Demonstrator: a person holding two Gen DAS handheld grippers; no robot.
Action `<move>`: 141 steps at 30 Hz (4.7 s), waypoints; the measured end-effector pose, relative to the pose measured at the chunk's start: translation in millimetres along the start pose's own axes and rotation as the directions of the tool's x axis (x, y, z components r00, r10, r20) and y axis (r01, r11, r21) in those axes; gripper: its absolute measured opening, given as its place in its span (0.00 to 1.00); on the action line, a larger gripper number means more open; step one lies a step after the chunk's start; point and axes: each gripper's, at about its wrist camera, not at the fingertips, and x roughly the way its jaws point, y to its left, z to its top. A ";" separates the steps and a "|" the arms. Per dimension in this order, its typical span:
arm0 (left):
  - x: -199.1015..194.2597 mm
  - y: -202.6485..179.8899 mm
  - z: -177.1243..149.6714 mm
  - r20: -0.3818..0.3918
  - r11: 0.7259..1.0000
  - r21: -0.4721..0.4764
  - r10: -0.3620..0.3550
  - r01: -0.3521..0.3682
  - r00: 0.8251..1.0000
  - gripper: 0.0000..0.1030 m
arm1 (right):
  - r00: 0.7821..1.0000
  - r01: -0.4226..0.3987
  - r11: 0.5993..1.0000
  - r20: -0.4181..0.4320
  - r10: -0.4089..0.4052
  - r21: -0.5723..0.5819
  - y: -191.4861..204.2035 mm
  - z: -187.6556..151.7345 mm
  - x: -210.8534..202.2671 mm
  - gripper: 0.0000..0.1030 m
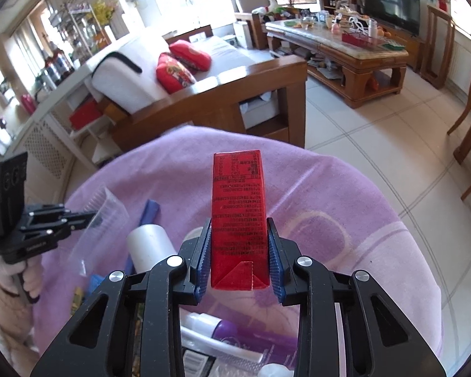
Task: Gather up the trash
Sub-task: 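Carry both items over the black bin and open both tools to drop them, then grasp the yellow snack bag with the left tool while the right tool grasps the milk carton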
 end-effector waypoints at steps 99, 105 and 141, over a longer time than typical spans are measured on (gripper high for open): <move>-44.1 -308.9 -81.3 0.127 0.872 0.465 -0.240 0.156 0.963 0.94 | 0.831 0.205 0.803 0.335 -0.445 0.560 -30.7 -351.5 -268.2 0.74; -31.6 -248.6 -61.0 0.076 0.897 0.430 -0.153 0.106 0.985 0.85 | 0.878 0.131 0.860 0.345 -0.332 0.493 2.9 -312.3 -231.3 0.74; -53.6 -176.7 -54.6 0.114 0.917 0.352 -0.241 0.188 0.964 0.03 | 0.950 0.209 0.900 0.139 -0.279 0.382 93.5 -235.5 -124.2 0.74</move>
